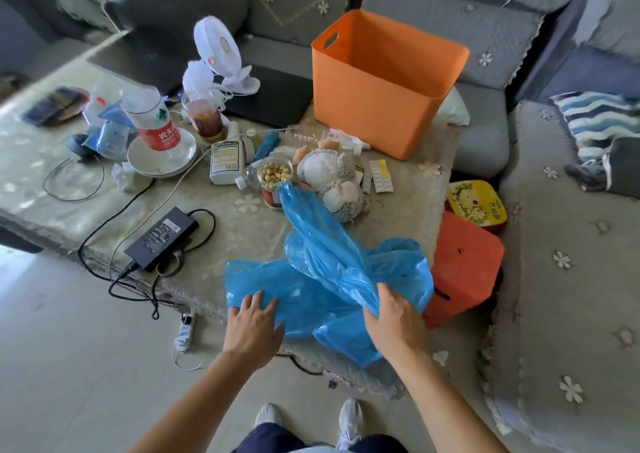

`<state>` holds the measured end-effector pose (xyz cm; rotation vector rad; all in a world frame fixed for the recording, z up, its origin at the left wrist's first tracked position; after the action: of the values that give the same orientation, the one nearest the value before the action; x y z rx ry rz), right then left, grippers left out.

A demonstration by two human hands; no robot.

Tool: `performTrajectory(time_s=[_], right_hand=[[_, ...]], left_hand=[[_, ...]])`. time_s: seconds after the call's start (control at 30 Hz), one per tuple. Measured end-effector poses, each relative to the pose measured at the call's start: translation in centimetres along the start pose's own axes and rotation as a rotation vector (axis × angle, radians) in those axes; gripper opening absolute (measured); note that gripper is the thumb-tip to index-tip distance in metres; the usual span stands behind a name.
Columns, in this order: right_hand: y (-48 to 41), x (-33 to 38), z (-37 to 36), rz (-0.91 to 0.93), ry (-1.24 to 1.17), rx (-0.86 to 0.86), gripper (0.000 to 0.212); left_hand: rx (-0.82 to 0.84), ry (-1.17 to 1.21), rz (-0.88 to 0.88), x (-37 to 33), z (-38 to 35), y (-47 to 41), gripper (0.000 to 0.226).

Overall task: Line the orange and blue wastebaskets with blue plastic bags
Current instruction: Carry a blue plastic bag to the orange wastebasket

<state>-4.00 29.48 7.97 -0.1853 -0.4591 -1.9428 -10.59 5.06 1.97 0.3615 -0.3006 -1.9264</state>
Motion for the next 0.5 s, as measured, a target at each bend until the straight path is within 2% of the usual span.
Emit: performTrajectory(time_s=[0.13,0.23,0.4,0.5], right_hand=[[-0.1,2.4,0.5,0.135,-0.116,-0.026,0.026],[0.3,5.2,-0.4,0.226,-0.218,-0.022,0.020],[2.3,11.9,-3.8,0.402,-0.310,0.118,0.030],[4.4,17.4,-6.1,0.538,-0.222,0.232,0.046]], left_hand=[[-0.093,0.068,0.142,1.6,2.3,2.5,0.056],[-0.140,0.129,0.284,3.8,2.9,6.0,0.052],[-0.240,0.199,0.536,8.9,2.0,14.5,0.039],[-0.261,0.221,0.681,12.6,0.9,19.7,0.043]])
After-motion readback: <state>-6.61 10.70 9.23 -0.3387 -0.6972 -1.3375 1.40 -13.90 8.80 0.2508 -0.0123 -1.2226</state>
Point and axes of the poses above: each hand's wrist, its own y-axis away from the middle knuckle, its own z-axis out of the back of the hand, x = y × z, the point moved 7 cm from there along -y, towards the middle knuckle, and after that the axes turned 3 degrees about x, right-handed, at the moved point
